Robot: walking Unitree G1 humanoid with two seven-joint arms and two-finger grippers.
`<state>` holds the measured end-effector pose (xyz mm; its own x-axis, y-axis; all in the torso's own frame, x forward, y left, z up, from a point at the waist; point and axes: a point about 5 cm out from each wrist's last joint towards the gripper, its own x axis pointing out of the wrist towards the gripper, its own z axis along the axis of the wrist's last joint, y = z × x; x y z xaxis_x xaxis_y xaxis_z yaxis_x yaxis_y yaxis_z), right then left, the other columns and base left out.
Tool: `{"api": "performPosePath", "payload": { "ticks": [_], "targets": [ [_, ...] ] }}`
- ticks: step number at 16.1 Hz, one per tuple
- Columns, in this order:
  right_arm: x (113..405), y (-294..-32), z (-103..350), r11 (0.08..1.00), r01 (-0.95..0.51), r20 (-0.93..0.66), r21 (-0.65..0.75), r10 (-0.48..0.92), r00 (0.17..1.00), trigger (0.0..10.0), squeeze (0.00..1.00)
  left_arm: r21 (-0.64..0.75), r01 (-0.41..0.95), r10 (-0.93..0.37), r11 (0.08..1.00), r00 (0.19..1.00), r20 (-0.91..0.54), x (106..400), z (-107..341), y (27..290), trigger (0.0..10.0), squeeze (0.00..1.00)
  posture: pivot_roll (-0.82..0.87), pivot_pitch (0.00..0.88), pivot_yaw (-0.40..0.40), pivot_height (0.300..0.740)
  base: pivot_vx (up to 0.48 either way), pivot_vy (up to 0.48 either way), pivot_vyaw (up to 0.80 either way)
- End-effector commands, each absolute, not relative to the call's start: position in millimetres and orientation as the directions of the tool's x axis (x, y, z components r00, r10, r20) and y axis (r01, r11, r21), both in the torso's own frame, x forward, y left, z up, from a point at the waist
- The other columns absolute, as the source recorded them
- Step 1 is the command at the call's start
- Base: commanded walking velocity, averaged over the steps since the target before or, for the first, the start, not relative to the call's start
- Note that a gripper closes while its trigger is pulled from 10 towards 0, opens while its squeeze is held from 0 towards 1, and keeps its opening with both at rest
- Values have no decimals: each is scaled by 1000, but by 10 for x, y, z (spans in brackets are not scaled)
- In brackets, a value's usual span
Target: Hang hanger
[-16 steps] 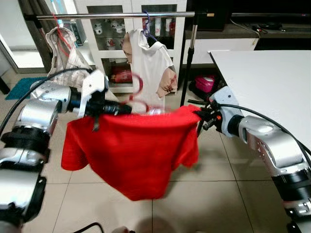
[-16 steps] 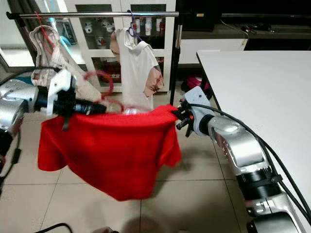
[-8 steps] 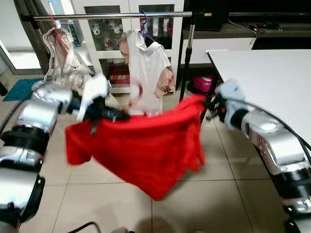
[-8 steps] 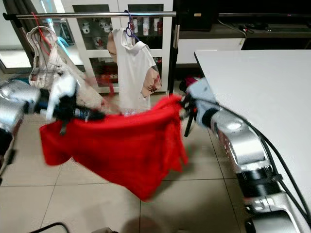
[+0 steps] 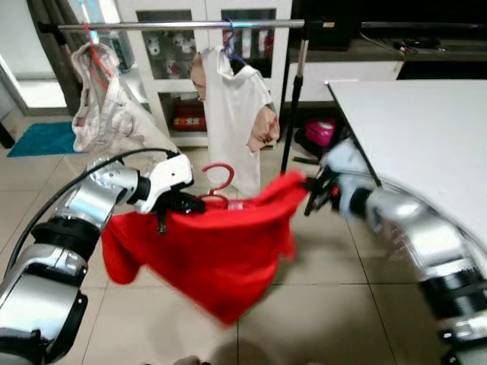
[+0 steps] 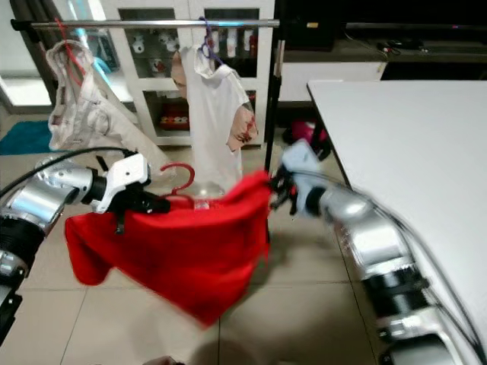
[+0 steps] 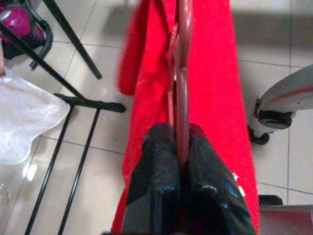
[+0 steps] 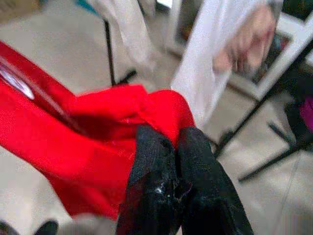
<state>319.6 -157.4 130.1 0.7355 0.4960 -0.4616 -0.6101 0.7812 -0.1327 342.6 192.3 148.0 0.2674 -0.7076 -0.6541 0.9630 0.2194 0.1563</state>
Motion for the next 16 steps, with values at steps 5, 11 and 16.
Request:
{"api": "performPosePath", "payload": {
  "ticks": [5, 11, 16],
  "targets": [
    [3298, -1724, 992, 798, -510, -543, -321, 287, 790, 0, 0, 128, 977, -693, 168, 209, -690, 3359, 1467, 1929, 0, 0, -130, 0, 39, 740, 0, 0, 0],
    [3319, -1918, 797, 767, -505, -557, -395, 238, 796, 0, 0, 100, 982, -695, 158, 183, -696, 3351, 1632, 2073, 0, 0, -141, 0, 56, 740, 0, 0, 0],
    [3364, -1760, 1255, 789, -601, -260, -129, 557, 788, 0, 0, 19, 990, -777, 142, 124, -617, 3290, 1753, 2106, 0, 0, -129, 0, 51, 740, 0, 0, 0]
  ]
}}
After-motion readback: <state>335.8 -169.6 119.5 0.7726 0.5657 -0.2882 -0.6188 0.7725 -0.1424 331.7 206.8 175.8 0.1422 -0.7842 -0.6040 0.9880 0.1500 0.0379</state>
